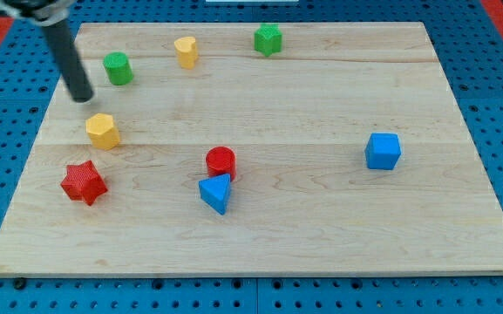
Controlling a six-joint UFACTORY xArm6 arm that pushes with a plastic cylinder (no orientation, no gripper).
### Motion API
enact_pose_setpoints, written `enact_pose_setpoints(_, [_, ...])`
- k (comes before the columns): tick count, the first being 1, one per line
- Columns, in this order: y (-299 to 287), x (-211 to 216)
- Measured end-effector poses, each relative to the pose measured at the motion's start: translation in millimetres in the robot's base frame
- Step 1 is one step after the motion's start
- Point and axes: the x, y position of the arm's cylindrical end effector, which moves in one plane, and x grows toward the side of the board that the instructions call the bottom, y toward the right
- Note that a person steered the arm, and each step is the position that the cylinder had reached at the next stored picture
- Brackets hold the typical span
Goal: Push the red star slightly towards the right of the board
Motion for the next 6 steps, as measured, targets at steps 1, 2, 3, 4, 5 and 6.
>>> enact_pose_setpoints(1, [-33,9])
enact_pose_setpoints(2, [-19,57])
enact_pose_setpoints(3, [-15,120])
enact_pose_setpoints(4, [30,152])
enact_pose_setpoints(5, [84,156])
enact_pose_setpoints(6, [99,163])
